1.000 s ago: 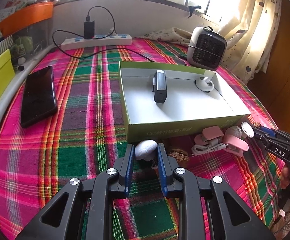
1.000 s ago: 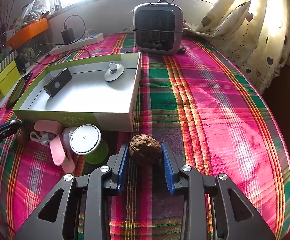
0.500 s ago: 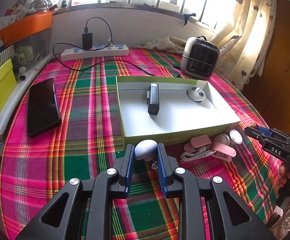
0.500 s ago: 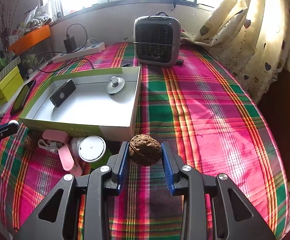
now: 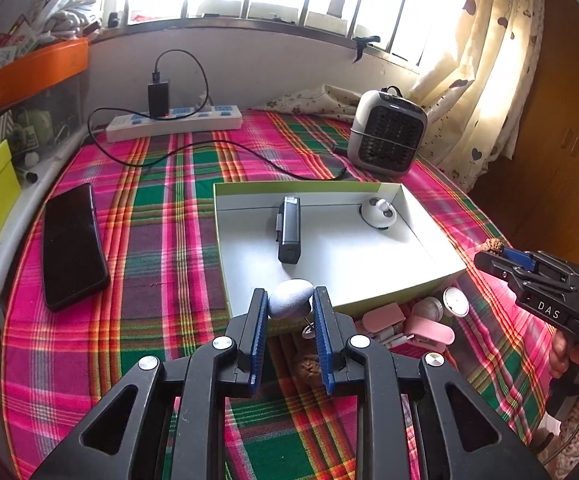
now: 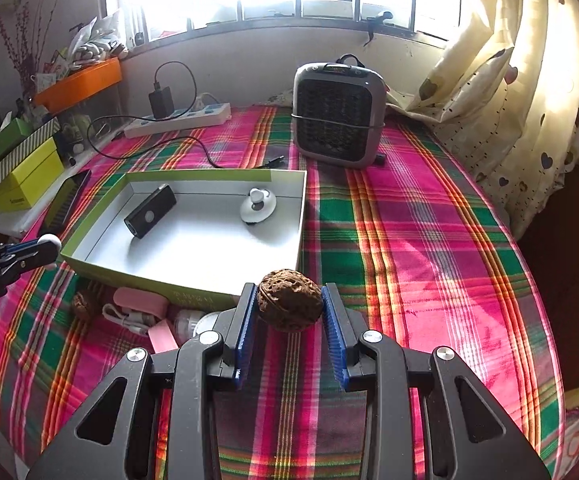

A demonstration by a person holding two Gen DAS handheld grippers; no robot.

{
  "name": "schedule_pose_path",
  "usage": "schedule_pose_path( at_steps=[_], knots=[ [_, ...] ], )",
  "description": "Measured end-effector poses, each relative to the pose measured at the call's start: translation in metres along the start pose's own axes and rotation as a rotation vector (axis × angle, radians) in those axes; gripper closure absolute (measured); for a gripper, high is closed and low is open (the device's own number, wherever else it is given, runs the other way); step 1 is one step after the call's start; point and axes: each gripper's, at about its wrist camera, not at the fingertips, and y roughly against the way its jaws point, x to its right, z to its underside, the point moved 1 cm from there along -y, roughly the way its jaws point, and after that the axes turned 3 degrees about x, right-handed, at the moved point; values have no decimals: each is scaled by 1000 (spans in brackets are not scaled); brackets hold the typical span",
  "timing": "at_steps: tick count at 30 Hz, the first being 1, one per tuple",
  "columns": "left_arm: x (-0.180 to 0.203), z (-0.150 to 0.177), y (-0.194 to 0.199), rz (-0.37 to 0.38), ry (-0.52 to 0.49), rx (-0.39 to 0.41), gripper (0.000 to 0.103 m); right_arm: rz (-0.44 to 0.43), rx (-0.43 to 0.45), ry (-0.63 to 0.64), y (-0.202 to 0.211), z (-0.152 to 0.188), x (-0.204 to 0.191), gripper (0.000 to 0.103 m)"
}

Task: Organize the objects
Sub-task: 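Lift and carry the walnut and the knob over the green box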

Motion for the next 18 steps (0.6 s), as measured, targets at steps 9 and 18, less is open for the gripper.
schedule_pose_path(
  at_steps=[9, 18],
  knots=[
    [-2, -23, -20, -1, -18, -6, 83, -57, 16, 59, -15, -29, -21, 70],
    [-17, -47, -49, 28, 29, -33, 83, -110, -12, 110, -52, -61, -47, 70]
  ],
)
